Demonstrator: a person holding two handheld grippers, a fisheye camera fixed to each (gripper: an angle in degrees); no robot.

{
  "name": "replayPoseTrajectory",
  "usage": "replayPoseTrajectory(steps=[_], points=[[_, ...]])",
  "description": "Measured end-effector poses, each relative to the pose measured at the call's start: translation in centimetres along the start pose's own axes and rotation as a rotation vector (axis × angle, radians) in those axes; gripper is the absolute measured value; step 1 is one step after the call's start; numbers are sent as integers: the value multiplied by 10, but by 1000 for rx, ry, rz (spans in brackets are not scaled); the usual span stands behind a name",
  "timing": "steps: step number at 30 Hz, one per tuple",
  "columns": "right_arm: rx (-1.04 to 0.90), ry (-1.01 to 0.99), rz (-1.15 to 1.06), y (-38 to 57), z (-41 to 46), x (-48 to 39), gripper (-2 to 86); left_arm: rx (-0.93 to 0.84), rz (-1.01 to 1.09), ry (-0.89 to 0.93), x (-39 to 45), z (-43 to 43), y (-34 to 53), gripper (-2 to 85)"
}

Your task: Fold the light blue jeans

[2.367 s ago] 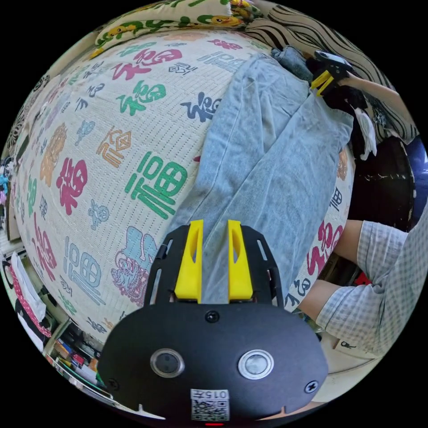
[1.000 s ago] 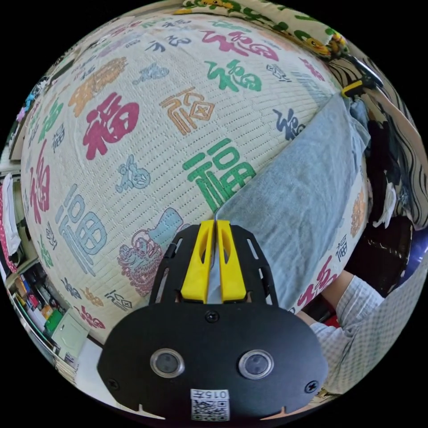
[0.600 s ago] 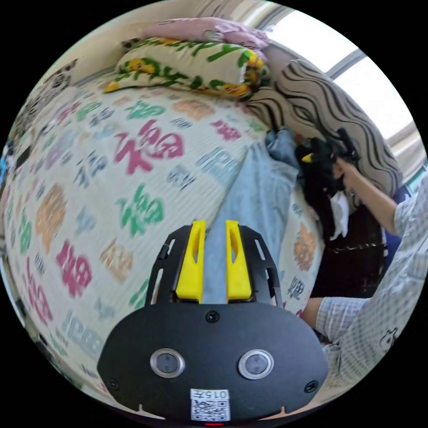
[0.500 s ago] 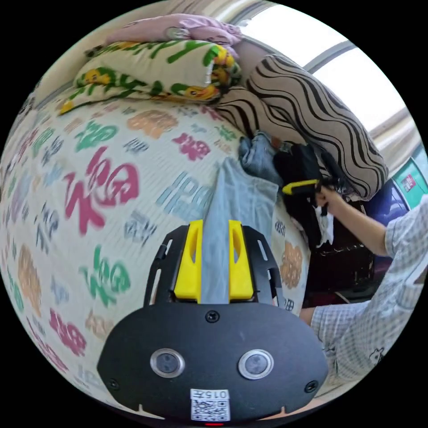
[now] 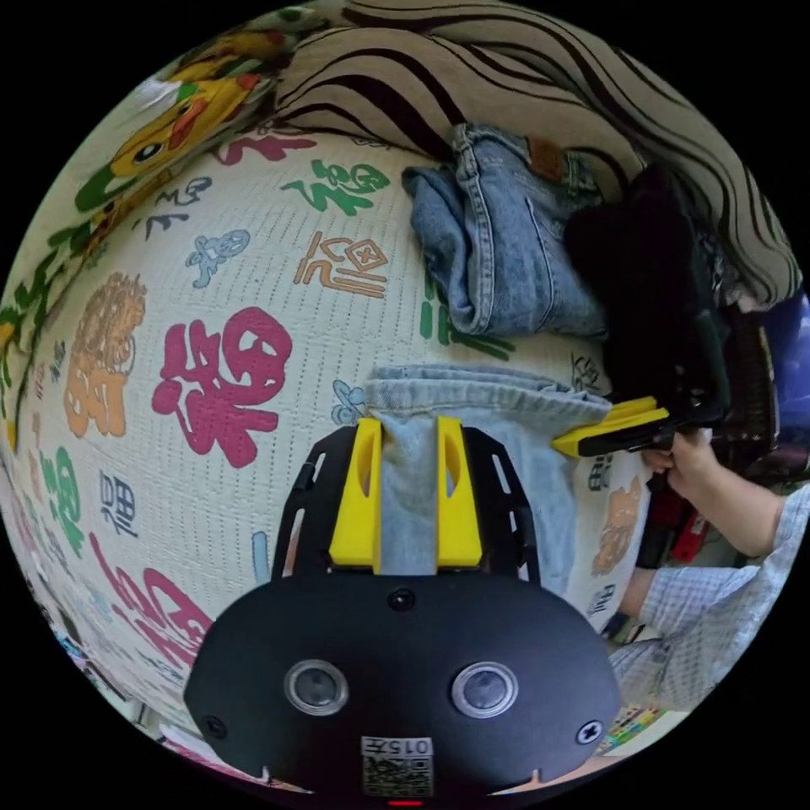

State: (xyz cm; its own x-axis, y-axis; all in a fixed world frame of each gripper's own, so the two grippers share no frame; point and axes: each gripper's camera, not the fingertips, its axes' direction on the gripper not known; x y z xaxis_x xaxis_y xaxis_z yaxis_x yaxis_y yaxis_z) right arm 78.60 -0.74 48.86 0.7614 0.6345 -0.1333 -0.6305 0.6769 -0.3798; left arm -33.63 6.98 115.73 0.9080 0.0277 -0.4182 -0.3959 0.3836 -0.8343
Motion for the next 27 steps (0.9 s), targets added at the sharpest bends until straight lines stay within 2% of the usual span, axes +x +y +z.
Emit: replayPoseTrajectory(steps=[4, 6, 11, 12, 18, 24, 27], points=[[36, 145, -8, 23, -19, 18, 85, -62, -16, 74, -4, 1, -12, 58], [35, 150, 1, 28, -20, 27, 86, -92, -43, 140, -10, 1, -15, 39], [13, 58, -22, 36, -22, 47, 51, -67, -52, 195, -13, -13, -7, 12], [28, 1, -28, 41, -27, 50, 28, -57, -37, 187, -10, -20, -4, 9], [157, -44, -101, 78, -78, 36, 7, -6, 38, 169, 1, -65, 15, 3], [379, -35, -149, 115, -153, -1, 4, 229, 106, 271, 11, -141, 31, 0], [447, 20, -206, 130, -186, -26, 3, 268, 167, 233, 21, -171, 42, 0]])
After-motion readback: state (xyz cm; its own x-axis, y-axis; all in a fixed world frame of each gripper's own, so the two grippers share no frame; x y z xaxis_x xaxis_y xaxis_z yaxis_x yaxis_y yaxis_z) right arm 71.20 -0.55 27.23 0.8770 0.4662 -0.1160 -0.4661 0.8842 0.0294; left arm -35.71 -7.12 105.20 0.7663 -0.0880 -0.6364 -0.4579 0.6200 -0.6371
